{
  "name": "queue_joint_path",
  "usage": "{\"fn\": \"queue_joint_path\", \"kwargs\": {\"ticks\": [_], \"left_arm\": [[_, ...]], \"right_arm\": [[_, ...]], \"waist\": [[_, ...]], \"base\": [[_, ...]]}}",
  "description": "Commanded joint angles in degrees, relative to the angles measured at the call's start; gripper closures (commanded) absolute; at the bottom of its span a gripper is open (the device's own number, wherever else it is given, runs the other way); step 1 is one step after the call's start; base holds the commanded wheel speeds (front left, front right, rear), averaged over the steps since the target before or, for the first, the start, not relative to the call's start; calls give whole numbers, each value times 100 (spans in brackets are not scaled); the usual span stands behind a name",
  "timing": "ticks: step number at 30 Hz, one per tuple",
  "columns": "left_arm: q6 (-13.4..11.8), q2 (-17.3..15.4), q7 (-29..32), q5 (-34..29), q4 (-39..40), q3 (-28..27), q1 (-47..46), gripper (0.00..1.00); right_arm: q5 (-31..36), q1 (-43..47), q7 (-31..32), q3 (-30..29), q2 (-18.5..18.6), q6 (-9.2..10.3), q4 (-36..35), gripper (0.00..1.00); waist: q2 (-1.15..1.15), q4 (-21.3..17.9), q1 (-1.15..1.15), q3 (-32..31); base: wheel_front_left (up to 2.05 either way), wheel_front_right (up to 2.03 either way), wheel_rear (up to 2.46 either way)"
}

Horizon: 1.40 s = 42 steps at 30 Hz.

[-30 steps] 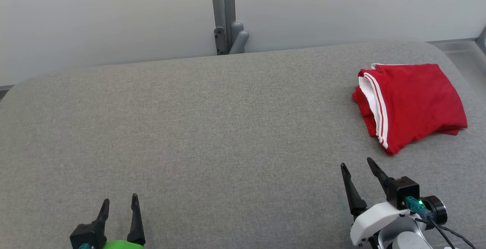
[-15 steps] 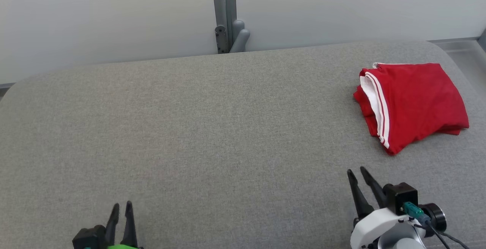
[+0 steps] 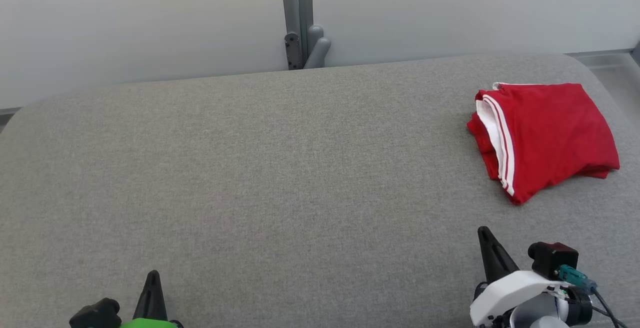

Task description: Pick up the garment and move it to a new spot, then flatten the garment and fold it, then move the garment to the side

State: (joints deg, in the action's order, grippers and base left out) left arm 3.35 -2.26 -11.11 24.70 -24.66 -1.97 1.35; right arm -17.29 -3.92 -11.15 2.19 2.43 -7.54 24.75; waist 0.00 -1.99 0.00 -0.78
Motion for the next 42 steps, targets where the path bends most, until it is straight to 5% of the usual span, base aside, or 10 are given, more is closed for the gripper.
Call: {"fn": "queue_joint_path", "kwargs": {"ticks": [1, 42], "left_arm": [[34, -25, 44, 221, 115, -46, -195, 100], [230, -52, 932, 3455, 522, -308, -583, 100]], "right_arm": [[-252, -161, 39, -44, 16, 1, -128, 100], [-3849, -318, 856, -411, 37, 4, -521, 100]], "waist": [[0, 2, 0, 1], [0, 75, 0, 38]], "base": [[0, 0, 0], [0, 0, 0]]}}
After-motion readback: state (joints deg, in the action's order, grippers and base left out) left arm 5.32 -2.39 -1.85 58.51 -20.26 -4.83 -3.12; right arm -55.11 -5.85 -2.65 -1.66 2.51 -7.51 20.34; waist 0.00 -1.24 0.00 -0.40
